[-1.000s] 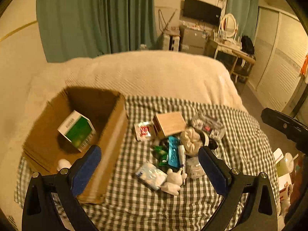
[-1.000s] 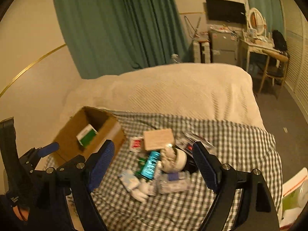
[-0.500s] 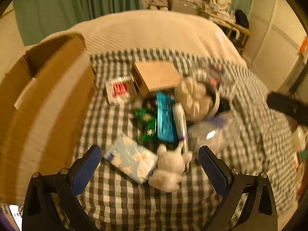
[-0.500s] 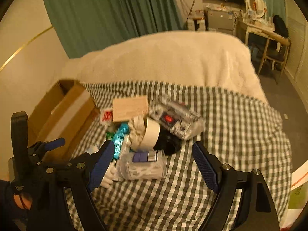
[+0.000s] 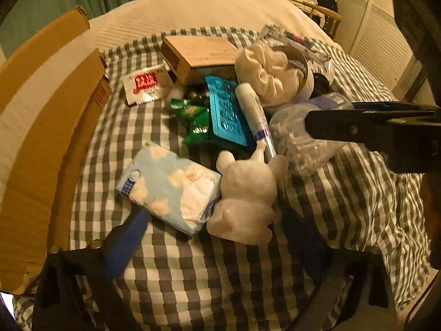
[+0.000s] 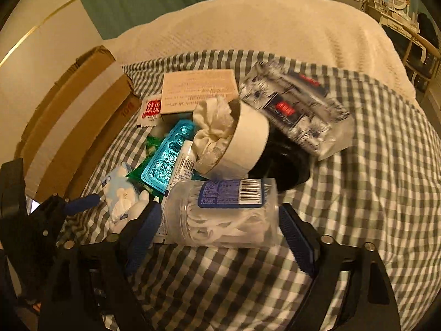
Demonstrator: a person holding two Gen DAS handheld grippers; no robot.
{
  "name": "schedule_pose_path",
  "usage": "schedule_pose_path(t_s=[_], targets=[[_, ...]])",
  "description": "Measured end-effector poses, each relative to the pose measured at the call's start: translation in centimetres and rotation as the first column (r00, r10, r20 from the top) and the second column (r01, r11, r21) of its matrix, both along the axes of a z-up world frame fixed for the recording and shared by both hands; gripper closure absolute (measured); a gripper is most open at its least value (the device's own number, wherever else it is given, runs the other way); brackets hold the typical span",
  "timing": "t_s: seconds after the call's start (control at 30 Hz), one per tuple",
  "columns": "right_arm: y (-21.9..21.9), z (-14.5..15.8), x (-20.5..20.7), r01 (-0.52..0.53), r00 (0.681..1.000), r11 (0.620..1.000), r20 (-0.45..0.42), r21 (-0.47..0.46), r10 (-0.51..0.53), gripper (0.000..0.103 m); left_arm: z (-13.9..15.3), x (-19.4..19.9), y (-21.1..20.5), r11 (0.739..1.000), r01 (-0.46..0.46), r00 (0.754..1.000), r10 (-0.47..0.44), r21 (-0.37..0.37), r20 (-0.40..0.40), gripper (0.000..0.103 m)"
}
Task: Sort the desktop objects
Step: 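Grasp the white plush toy with the left tool while the right tool grasps the clear swab jar, then carry the plush toy and swab jar into the cardboard box and release both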
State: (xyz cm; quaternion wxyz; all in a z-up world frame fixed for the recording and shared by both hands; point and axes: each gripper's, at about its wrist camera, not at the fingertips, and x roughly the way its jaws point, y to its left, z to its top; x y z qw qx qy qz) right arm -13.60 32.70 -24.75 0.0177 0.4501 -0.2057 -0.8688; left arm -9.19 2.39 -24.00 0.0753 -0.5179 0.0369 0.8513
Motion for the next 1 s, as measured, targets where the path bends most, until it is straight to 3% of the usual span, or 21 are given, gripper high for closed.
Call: schedule_pose_path(t_s=[0.1, 0.17, 0.23, 0.43, 0.6, 0.7, 0.8, 1.0], targets=[[-0.6, -0.7, -0.6, -0.002, 1.0, 1.0, 0.031, 0.024, 0.001, 0.012, -0.4, -0.1, 0.0, 1.0, 0.014, 0.999, -0.015, 0.028, 0.032, 0.024], [-0.9, -1.1, -1.1, -0.005, 0.998, 0.999, 0.062, 0.039, 0.002, 0.012, -0.5, 0.1, 0.1, 0.999, 0.021, 0.999, -0.022, 0.04, 0.042, 0.037], [-0.8, -1.5, -1.1, 0.006, 0.996, 1.0, 0.084, 0.028, -0.009, 0.013, -0.6, 0.4, 0.5, 0.999, 0.032, 0.998, -0.033, 0.028, 0.047, 0.041], [0.2, -0.6, 0.8, 0.028, 0.997, 0.999, 0.075, 0.044, -0.031, 0.013, 0.3, 0.4, 1.3, 0.999, 0.037, 0.999, -0.038, 0.016, 0.021, 0.042], [1.4, 0.3, 3.4, 0.042, 0.996, 0.996, 0.076, 0.08, -0.049, 0.013, -0.4, -1.0, 2.0, 0.999, 0.044, 0.998, -0.045, 0.015, 0.05, 0.042], [2.3, 0.5, 4.7, 0.063, 0.994, 0.996, 0.083, 0.066, -0.068, 0.013, -0.1, -0.7, 1.6, 0.999, 0.034, 0.998, -0.035, 0.031, 0.049, 0.044], [2.6, 0.7, 5.4, 0.071, 0.994, 0.996, 0.08, 0.055, -0.075, 0.013, 0.4, 0.1, 1.5, 0.999, 0.037, 0.998, -0.039, 0.035, 0.057, 0.052], [2.8, 1.5, 6.1, 0.07, 0.996, 0.997, 0.058, 0.044, -0.072, 0.013, 1.2, 1.0, 1.8, 0.998, 0.038, 0.996, -0.041, 0.041, 0.074, 0.052]])
